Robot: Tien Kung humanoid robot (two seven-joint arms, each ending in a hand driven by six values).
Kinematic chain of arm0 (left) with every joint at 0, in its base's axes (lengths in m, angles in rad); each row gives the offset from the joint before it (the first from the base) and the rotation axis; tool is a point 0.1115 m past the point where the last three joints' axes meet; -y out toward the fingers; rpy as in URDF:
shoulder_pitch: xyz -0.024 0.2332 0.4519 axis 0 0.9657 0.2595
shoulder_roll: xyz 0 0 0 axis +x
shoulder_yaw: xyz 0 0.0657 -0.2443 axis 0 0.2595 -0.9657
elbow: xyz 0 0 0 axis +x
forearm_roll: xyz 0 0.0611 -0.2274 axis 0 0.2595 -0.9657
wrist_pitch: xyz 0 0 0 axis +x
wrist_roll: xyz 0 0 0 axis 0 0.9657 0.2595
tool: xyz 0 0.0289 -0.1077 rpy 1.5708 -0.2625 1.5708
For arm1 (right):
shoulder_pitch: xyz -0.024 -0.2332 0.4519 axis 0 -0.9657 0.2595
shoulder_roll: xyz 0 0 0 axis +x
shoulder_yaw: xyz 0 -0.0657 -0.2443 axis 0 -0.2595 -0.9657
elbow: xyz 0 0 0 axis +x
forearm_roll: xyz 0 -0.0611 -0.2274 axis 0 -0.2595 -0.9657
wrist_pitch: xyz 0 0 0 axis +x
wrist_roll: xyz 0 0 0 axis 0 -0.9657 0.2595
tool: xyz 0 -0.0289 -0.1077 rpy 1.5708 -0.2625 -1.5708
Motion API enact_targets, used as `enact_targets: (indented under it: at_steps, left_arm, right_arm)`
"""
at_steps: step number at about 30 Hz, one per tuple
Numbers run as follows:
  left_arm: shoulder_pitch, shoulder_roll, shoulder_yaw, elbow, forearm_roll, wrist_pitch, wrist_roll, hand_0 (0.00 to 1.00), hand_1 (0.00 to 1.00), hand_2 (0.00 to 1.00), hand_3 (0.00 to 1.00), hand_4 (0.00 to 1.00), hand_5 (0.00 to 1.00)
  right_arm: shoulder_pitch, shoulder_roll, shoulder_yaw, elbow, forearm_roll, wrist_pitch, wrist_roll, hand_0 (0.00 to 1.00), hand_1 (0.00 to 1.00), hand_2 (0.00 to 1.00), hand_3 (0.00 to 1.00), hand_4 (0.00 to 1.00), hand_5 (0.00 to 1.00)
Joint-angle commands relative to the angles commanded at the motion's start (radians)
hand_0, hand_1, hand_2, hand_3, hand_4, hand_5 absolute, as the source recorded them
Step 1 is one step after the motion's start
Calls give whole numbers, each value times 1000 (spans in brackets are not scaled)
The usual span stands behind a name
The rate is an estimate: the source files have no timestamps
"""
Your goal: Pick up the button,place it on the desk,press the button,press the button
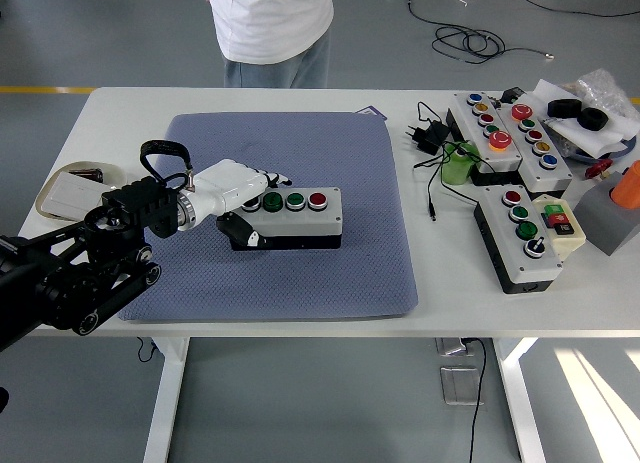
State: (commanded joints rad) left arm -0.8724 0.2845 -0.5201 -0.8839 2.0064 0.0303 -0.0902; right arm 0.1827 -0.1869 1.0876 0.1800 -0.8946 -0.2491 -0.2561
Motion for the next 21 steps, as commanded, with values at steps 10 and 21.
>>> enact_targets:
  at_steps: [10, 21]
  left_arm:
    - [29, 17, -74, -77, 4, -60, 25, 682, 793, 893, 998, 990, 385]
    - [127, 74, -297, -382, 72, -88, 133, 707, 774, 854, 998, 989, 404]
  right_arm:
    - [-3, 1, -3, 0, 5, -1, 1, 787, 797, 817, 751, 412, 479]
    - [-11, 3, -9, 0, 12, -3, 3, 787, 797, 817, 751, 412, 479]
